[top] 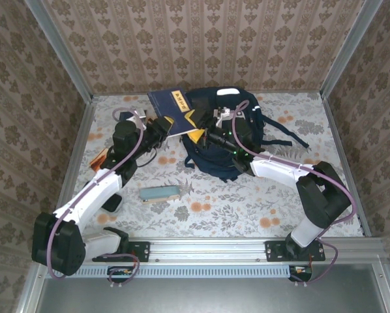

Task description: Pack the student bag

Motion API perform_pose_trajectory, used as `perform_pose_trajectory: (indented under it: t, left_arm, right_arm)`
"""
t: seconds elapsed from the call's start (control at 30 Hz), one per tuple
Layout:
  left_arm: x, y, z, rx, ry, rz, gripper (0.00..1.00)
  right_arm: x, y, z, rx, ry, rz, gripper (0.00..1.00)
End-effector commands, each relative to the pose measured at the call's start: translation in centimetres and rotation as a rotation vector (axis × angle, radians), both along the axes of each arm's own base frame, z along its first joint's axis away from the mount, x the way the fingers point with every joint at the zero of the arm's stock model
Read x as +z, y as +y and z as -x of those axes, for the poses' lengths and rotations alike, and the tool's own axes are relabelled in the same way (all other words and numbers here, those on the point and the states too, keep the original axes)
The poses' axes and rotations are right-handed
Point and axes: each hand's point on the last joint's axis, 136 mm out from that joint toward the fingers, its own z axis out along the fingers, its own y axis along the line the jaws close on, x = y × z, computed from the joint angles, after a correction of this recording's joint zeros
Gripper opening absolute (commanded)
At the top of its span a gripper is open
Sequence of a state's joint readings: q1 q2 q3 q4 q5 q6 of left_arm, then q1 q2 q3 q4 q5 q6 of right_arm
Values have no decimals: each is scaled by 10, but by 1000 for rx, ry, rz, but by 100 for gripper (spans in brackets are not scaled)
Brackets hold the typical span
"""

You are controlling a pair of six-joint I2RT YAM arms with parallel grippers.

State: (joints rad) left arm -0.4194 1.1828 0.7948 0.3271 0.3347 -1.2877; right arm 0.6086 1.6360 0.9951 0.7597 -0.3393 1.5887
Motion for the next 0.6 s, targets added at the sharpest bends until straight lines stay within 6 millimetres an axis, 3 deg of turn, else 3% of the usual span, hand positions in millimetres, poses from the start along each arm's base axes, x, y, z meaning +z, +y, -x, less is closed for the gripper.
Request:
perform_pose_trajectory:
  t: [0.0,0.23,0.33,0.47,0.57]
  left_arm:
    - [25,5,2,28,-76,42,5]
    - [22,-1,7,3,-75,20,6]
    - [17,-1,9,0,-62,6,11]
    - [1,4,12,9,-10,-76,40]
    - [-18,10,15,5,35,-244,61]
  right_arm:
    - [17,-6,-1,-54,-22,-84,65]
    - [9,3,-8,-43,5,-53,40]
    - [0,3,-11,-53,13,-24,24]
    - [-19,-13,-9,-86,20,150,6]
    - [-34,-45,-3,-146,12,376,3]
